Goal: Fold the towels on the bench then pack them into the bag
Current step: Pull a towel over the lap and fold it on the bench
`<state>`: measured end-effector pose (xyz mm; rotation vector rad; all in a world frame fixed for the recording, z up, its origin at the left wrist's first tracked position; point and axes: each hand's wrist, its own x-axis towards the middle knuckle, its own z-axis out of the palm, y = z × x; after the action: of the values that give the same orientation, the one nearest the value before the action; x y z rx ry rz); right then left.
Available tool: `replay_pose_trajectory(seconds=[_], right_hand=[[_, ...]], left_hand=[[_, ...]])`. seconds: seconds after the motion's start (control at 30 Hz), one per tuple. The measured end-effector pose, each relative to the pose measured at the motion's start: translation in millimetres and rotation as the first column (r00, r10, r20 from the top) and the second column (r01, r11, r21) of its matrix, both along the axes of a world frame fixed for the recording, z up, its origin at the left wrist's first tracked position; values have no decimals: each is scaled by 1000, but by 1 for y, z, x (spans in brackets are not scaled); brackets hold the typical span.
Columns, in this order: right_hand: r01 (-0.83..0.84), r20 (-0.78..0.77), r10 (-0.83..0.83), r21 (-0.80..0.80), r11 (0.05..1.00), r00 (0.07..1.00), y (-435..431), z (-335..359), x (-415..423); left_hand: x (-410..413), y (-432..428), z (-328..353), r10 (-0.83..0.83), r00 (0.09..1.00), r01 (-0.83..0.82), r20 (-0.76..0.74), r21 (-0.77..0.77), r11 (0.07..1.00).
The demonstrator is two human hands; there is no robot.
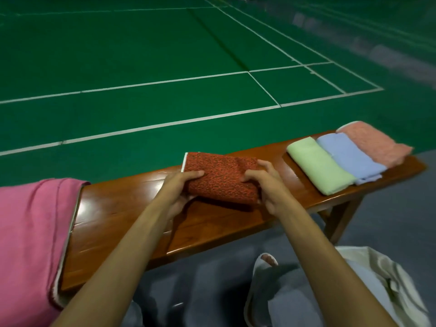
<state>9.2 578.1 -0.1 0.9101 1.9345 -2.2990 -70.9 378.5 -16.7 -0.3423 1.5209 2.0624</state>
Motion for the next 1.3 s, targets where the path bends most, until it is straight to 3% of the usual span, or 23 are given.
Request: replay_pose_trajectory(seconds=[0.1,0.2,0.27,0.4,0.47,0.5,0.57,0.6,0.67,0.73,0.83,0.93,1.1,1.3], right_hand=[[113,-5,-113,-2,994,994,31,0,3],[335,-62,-330,155,929,942,57,-4,7],[397,-72,-392,245,884,917,73,-5,12],[314,36,-372,465,828,927,105,7,22],[154,162,-336,654,741,928,118,10,28],[45,247,-311,713,700,918,120,11,31],[-141,382,-283,779,611,880,120,10,38],[-196,409,-296,812,550,863,119,11,40],[-186,356,-355,883,432,864,116,18,39],[-75,218,-400,937,342,890,116,21,34],[-17,90,-276,967,255,957,114,7,22],[-202,229,-108,955,216,967,114,-15,10],[-451,460,-14,877,167,888,147,-35,3],[-466,473,-33,877,120,881,160,-51,8]], left_hand=[[-15,45,0,1,1000,-3,23,97,995],[-27,92,1,8,999,-14,46,115,993],[-32,121,3,-10,998,3,58,112,994],[-39,168,7,-94,995,91,29,91,992],[-38,186,-1,-145,988,141,-48,-73,987],[-37,192,-9,-182,973,142,-145,-250,958],[-34,196,-28,-323,862,16,-391,-617,787],[-29,195,-34,-413,760,-81,-502,-704,706],[-16,190,-39,-550,544,-213,-633,-738,640],[-3,188,-40,-667,402,-228,-628,-774,591],[7,191,-47,-845,235,-182,-479,-876,446],[1,195,-51,-908,85,-166,-410,-904,393],[-11,196,-55,-911,-22,-184,-412,-894,409],[-15,196,-62,-912,-91,-182,-401,-893,411]])
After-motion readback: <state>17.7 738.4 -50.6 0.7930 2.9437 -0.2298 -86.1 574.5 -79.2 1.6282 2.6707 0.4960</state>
